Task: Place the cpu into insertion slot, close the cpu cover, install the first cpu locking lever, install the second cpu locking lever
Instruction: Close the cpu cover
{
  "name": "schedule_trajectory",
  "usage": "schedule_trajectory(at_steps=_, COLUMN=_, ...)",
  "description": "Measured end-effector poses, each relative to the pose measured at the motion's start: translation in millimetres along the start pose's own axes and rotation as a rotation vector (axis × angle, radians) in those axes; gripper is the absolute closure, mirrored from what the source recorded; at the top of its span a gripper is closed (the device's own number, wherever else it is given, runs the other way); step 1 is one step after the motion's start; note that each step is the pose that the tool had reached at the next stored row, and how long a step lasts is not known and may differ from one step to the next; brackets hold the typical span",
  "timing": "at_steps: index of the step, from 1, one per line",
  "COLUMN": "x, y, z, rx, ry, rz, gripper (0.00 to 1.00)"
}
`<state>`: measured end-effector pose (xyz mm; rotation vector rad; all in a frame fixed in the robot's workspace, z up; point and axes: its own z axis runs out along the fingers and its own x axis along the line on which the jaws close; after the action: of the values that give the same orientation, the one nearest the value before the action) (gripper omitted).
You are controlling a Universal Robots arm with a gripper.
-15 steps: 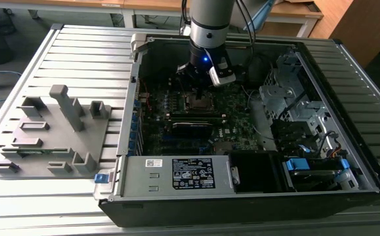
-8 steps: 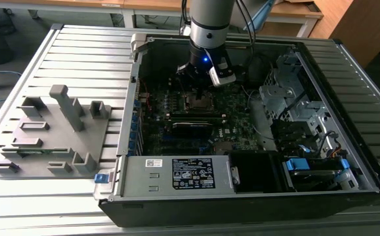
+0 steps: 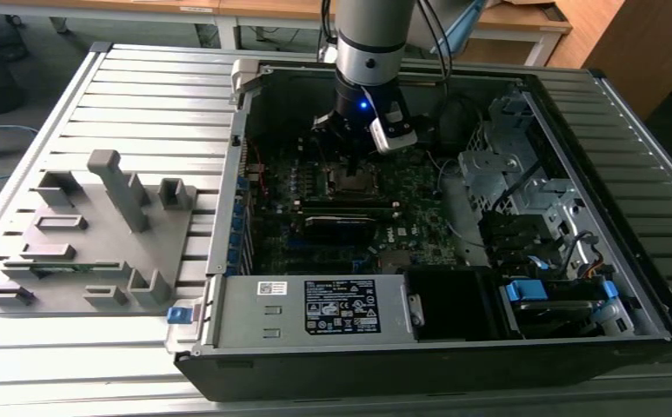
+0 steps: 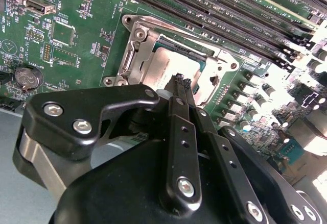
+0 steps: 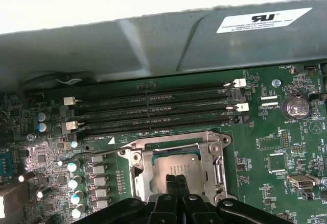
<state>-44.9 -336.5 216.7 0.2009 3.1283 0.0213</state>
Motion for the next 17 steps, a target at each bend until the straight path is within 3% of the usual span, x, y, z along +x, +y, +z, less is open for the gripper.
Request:
schedule_trajectory(at_steps=5, x=2.4, y=-0.3, z=0.3, rx=-0.0001, ry=-0.0001, rz=0.000, gripper=0.89)
schedule_trajectory(at_steps=10, x=12.1, y=-1.6, z=0.6, rx=-0.0001, ry=0.0000, rz=0.000, gripper=0.89)
schedule_trajectory(at_steps=17, x=14.5, y=-1.9, z=1.0, rx=0.0000, ry=-0.0004, rz=0.000, gripper=0.89)
